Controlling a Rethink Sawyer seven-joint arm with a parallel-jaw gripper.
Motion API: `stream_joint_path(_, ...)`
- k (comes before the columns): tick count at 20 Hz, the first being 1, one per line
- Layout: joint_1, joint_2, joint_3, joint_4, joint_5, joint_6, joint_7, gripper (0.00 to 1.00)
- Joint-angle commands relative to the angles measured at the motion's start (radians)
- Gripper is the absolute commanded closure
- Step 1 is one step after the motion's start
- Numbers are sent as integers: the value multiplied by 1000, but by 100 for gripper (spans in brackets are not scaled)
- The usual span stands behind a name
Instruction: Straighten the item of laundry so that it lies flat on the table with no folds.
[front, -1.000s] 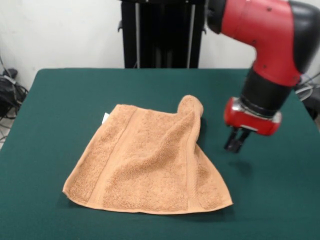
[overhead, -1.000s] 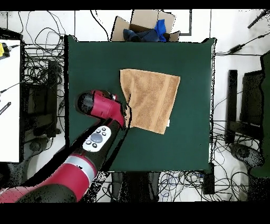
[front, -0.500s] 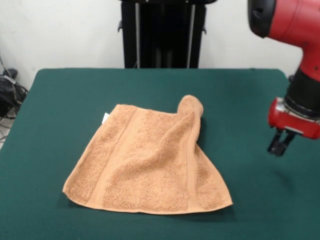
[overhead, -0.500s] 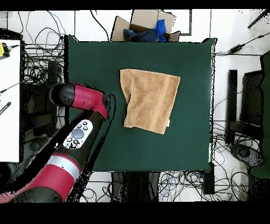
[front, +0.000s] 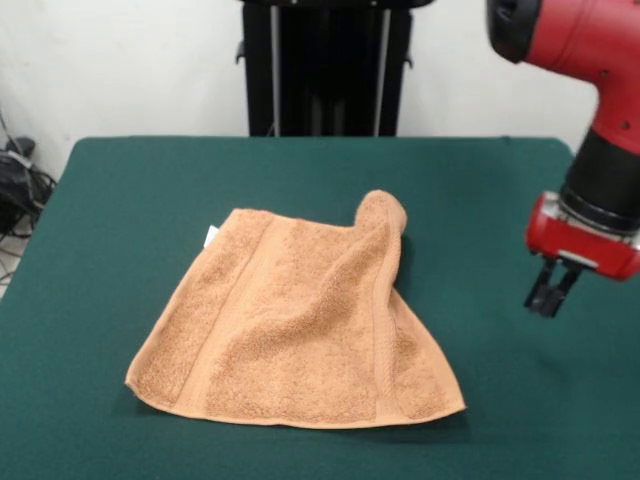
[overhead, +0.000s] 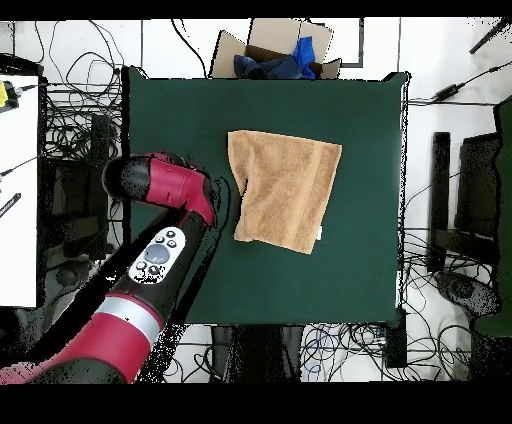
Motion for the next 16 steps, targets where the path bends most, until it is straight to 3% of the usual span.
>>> stream_joint_path(1, -78, -19, 145, 174, -99, -129, 72, 100)
stream_joint_path(8, -143, -53, 192, 236, -206, -206, 44, 100)
stream_joint_path(16, -140, -22, 146, 220, -299, -220, 84, 100)
